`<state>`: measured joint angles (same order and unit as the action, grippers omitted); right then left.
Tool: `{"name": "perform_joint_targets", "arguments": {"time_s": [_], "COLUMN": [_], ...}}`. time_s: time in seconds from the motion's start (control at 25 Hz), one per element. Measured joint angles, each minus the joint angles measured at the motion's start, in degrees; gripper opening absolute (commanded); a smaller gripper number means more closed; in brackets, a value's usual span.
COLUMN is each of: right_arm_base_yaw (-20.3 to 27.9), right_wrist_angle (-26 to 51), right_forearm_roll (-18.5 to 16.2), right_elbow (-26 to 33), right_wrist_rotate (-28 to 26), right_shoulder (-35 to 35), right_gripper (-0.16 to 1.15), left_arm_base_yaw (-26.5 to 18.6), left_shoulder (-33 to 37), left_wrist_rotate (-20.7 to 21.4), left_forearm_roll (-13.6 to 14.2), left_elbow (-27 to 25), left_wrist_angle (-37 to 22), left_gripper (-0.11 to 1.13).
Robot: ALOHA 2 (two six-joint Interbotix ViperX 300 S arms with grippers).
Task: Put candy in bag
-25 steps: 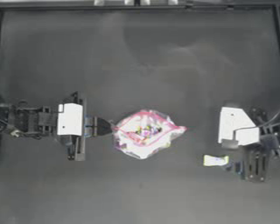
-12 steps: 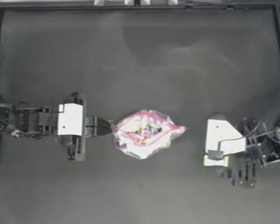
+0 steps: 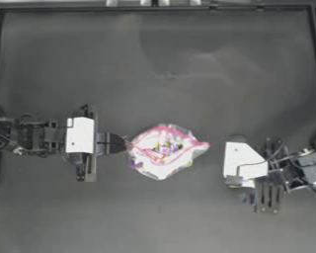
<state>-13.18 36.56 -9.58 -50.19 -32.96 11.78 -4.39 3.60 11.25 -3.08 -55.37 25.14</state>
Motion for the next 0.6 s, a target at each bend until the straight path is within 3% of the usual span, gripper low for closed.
{"name": "perform_joint_targets", "arguments": {"time_s": [0.6], "right_arm_base_yaw": [0.0], "right_wrist_angle": [-1.3], "right_forearm_roll": [-0.3], "right_elbow": [-0.1], "right_wrist_rotate": [-0.6], "right_shoulder": [-4.4], "right_gripper": [0.99], "left_arm_base_yaw": [0.0], "left_shoulder": [0.0], "left_wrist_rotate": [-0.2], "left_forearm_roll": [0.0], "left_elbow": [0.0], "left_wrist_angle": [0.0], "left_gripper": [0.05]}}
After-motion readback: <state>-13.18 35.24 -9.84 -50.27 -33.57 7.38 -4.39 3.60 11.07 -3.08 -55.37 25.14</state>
